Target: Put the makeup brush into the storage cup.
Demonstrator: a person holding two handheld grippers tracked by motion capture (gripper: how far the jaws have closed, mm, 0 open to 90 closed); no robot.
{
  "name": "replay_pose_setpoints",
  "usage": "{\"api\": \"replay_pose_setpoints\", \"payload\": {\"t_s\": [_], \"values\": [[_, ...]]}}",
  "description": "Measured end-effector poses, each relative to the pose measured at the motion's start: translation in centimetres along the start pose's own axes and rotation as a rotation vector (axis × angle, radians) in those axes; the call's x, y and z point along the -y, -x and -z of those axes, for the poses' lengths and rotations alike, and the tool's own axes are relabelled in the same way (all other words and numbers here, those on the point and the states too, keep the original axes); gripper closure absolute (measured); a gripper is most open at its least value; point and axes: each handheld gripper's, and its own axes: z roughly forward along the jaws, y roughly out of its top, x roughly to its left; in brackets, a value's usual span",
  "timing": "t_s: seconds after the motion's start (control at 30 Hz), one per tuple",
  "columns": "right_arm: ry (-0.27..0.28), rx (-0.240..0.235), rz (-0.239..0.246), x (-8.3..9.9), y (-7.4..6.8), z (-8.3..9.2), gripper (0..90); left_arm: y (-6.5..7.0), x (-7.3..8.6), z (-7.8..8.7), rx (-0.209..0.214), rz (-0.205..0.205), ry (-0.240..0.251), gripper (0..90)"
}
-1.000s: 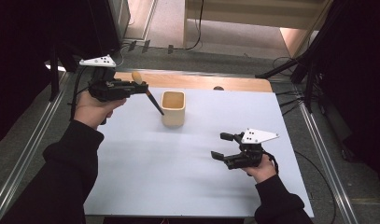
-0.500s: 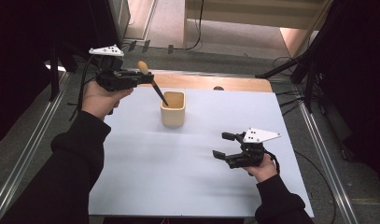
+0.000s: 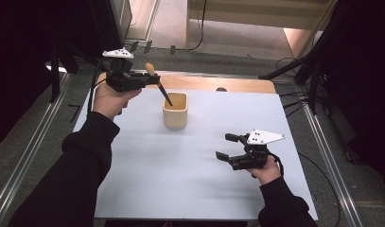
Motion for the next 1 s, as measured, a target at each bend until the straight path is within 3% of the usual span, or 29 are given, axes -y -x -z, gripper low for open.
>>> {"api": "replay_pose_setpoints", "payload": {"t_s": [0.37,1.0], "values": [[0.001,0.010,0.003,0.0,0.0,0.1,20.4,-0.2,1.0,-1.7,-0.018,0.010,-0.024,78.3],[0.002,0.039,0.010,0.0,0.1,0.0,21.0,-0.2,2.3,-3.0,-0.021,0.011,-0.072,77.7]]}}
